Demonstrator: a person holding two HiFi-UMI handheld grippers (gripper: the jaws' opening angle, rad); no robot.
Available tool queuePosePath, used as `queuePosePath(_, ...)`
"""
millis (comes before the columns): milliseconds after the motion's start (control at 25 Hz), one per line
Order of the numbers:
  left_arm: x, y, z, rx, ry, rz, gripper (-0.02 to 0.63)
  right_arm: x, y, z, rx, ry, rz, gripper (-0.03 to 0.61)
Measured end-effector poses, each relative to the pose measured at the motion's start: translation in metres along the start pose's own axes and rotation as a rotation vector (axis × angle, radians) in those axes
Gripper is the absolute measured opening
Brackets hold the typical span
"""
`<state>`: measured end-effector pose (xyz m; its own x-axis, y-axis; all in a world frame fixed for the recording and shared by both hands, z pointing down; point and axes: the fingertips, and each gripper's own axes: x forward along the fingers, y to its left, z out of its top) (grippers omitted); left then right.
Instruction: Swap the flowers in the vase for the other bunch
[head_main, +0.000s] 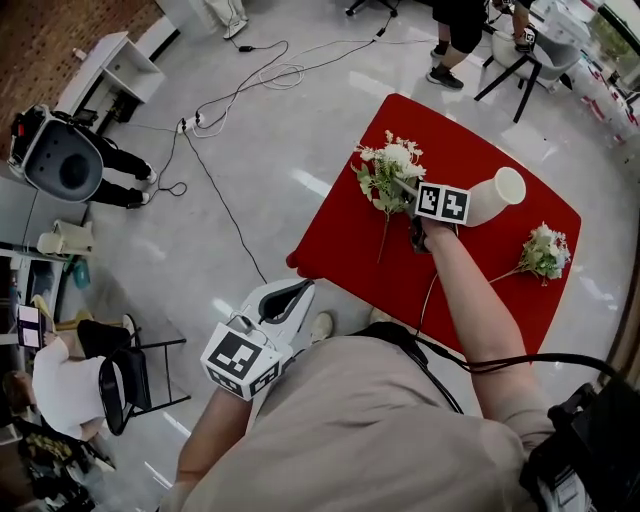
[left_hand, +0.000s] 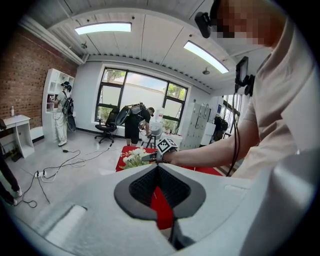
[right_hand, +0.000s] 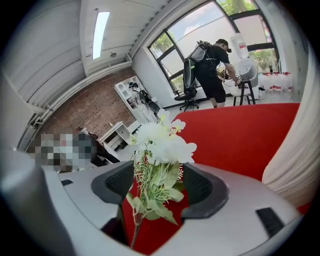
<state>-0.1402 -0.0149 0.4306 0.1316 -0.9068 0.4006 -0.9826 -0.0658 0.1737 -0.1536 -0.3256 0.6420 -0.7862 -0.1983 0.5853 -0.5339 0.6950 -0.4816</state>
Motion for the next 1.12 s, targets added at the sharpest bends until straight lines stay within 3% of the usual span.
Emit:
queuePosePath(680, -0.015, -0.015, -0.007, 0.038, -0.005, -0.226, 0.006, -0.101, 0.021, -0.051, -0.006, -0.061, -0.087, 0.305)
queuePosePath(880, -0.017, -0.024, -0.011, 0.059, 0.006, -0.317, 0.007, -0.141, 0.033, -0.077, 0.013, -0.111, -0.125, 0.261)
queuePosePath(1040, -0.018, -0.029, -0.017, 0.072, 0.015, -0.375, 0.006, -0.169, 0.036, -0.104, 0.065, -0.146, -0.173, 0.153)
queuePosePath(1120, -0.018, -0.032, -0.020, 0.079, 0.020, -0.406, 0.006, -0.186, 0.033, -0.118, 0.100, -0.168, -0.211, 0.132)
